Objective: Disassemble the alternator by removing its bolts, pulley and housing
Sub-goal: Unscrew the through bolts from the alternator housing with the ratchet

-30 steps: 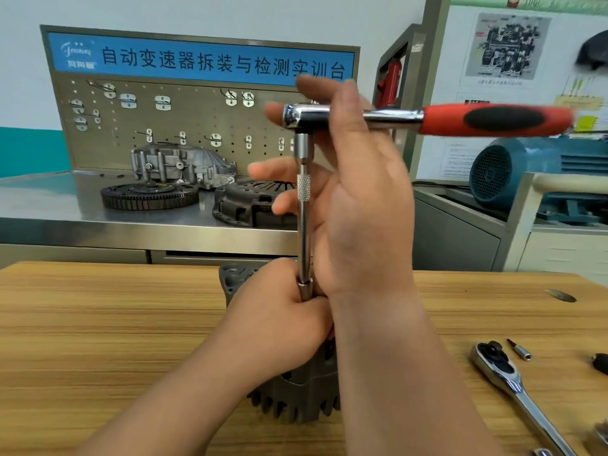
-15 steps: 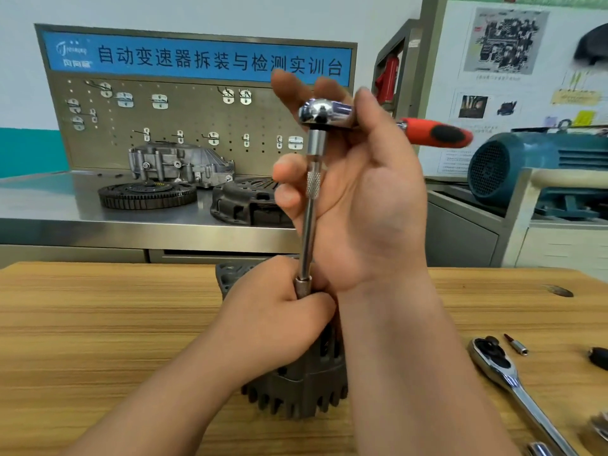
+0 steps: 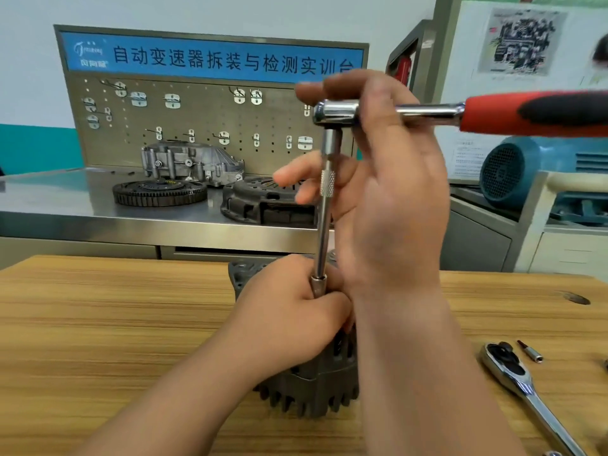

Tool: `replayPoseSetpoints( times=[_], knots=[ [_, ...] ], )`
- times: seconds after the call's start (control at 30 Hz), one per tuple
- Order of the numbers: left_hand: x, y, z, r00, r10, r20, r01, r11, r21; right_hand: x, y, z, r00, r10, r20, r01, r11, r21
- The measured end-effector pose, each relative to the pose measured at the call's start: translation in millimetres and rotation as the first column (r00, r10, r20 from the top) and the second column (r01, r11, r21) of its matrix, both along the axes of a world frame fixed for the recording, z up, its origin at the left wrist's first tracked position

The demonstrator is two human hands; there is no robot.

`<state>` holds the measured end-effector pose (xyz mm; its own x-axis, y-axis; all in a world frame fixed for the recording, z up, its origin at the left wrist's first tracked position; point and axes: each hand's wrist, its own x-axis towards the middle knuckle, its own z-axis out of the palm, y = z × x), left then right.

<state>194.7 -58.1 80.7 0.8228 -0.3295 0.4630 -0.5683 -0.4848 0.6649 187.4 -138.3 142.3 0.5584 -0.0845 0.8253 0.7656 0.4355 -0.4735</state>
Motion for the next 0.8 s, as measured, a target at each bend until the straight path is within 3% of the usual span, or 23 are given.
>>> replayPoseSetpoints(
  times=[0.17,0.27,0.33,0.4,0.47,0.53,0.6,0.67,0.8],
  knots=[
    [0,0,-1,1.0,0.008,-0.001,-0.008,1.0,-0.002,3,-4,2,0.888,0.433,-0.155,-0.41,0.898,0.157],
    [2,1,-2,0.999,0.023,-0.025,-0.023,0.999,-0.026,3,-2,2,0.868,0.463,-0.182,-0.44,0.885,0.152],
    [2,0,-1,0.999,0.016,-0.035,-0.018,0.999,-0.051,2,1,1,0.952,0.267,-0.15,-0.256,0.963,0.087],
    [2,0,-1,0.998,0.019,-0.055,-0.023,0.998,-0.062,1,3,0,0.997,-0.077,-0.004,0.077,0.997,-0.022],
    [0,0,-1,0.998,0.022,-0.052,-0.025,0.998,-0.058,1,7,-2,0.906,-0.359,0.225,0.385,0.92,-0.08],
    [-2,0,0,0.999,0.021,-0.041,-0.023,0.999,-0.046,2,10,-4,0.828,-0.455,0.326,0.503,0.861,-0.077],
    [-1,0,0,0.999,0.008,-0.032,-0.01,0.999,-0.05,1,10,-3,0.915,-0.337,0.221,0.363,0.927,-0.091],
    [-1,1,1,0.998,-0.027,-0.054,0.024,0.998,-0.055,0,7,-2,0.991,-0.113,0.069,0.117,0.991,-0.057],
    [-2,1,3,0.996,-0.059,-0.064,0.057,0.998,-0.03,5,-6,1,0.96,0.267,-0.081,-0.259,0.961,0.095]
  ],
)
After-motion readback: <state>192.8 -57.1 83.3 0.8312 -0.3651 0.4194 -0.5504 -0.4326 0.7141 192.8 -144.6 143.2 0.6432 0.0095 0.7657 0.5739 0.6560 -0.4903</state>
